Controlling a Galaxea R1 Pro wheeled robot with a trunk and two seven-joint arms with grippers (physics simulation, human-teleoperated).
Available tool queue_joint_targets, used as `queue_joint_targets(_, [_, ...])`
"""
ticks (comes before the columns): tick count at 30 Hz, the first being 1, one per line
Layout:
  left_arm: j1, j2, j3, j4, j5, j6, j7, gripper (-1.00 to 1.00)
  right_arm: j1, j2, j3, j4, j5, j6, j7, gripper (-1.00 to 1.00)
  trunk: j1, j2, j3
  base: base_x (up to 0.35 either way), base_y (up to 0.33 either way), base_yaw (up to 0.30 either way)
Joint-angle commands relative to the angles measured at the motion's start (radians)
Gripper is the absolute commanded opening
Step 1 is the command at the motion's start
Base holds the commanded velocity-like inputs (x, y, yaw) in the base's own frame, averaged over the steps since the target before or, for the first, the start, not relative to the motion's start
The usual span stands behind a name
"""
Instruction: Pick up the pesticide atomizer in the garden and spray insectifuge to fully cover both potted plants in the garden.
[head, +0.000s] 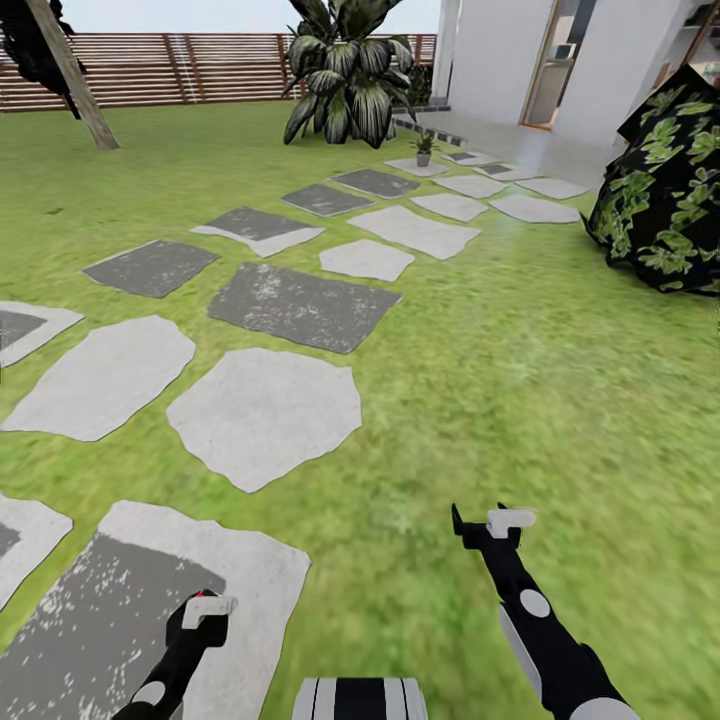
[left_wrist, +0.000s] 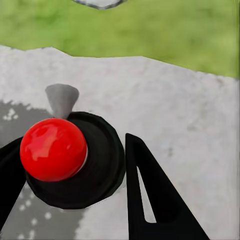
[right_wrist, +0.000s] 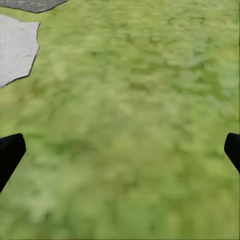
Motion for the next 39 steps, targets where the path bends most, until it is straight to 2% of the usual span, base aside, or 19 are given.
queue_joint_targets(1, [0.000, 0.001, -0.001, 0.001, 0.000, 0.001, 0.000, -1.00, 0.000, -0.013, -0.005, -0.005, 0.000, -0.004, 0.000, 1.00, -0.001, 0.000, 0.003, 0.000, 0.000, 0.000])
queue_joint_targets(2, [0.000, 0.002, -0.003, 0.001, -0.001, 0.002, 0.001, -1.00, 0.000, -0.034, -0.005, -0.006, 0.000, -0.004, 0.000, 1.00, -0.001, 0.000, 0.007, 0.000, 0.000, 0.000])
queue_joint_targets(3, [0.001, 0.002, -0.006, 0.002, -0.001, 0.002, 0.001, -1.00, 0.000, -0.072, -0.004, 0.000, 0.001, -0.005, 0.000, 1.00, -0.001, 0.001, 0.011, 0.000, 0.000, 0.000])
queue_joint_targets(5, [0.006, 0.002, -0.006, 0.004, -0.003, 0.002, 0.001, -1.00, 0.004, -0.096, -0.004, 0.007, 0.000, -0.006, -0.001, 1.00, -0.002, 0.001, 0.019, 0.000, 0.000, 0.000])
queue_joint_targets(8, [0.009, 0.002, -0.007, 0.016, -0.004, 0.003, 0.003, -1.00, 0.054, -0.112, -0.005, 0.011, -0.001, -0.008, -0.002, 1.00, -0.004, 0.002, 0.030, 0.000, 0.000, 0.000])
queue_joint_targets(13, [0.010, 0.002, -0.007, 0.052, -0.002, 0.002, 0.002, -1.00, 0.147, -0.117, -0.005, 0.011, -0.002, -0.024, -0.002, 1.00, -0.006, 0.003, 0.050, 0.000, 0.000, 0.000])
queue_joint_targets(16, [0.011, 0.002, -0.006, 0.078, 0.000, 0.001, 0.002, -1.00, 0.225, -0.117, -0.005, 0.011, -0.004, -0.072, -0.003, 1.00, -0.007, 0.004, 0.061, 0.000, 0.000, 0.000])
queue_joint_targets(23, [0.027, 0.008, -0.003, 0.111, 0.001, 0.000, 0.004, -1.00, 0.330, -0.113, -0.005, 0.012, -0.007, -0.136, -0.003, 1.00, -0.010, 0.005, 0.088, 0.000, 0.000, 0.000])
queue_joint_targets(27, [0.049, 0.010, -0.001, 0.119, 0.002, -0.001, 0.006, -1.00, 0.345, -0.108, -0.004, 0.031, -0.006, -0.142, -0.002, 1.00, -0.012, 0.006, 0.104, 0.000, 0.000, 0.000])
queue_joint_targets(32, [0.066, 0.009, -0.001, 0.120, 0.002, -0.001, 0.007, -1.00, 0.349, -0.105, -0.004, 0.084, -0.006, -0.144, -0.002, 1.00, -0.031, 0.041, 0.121, 0.000, 0.000, -0.006])
queue_joint_targets(39, [0.067, 0.005, -0.001, 0.122, 0.002, -0.001, 0.006, -1.00, 0.349, -0.104, -0.003, 0.091, -0.006, -0.144, -0.002, 1.00, -0.058, 0.090, 0.144, 0.000, 0.000, -0.014])
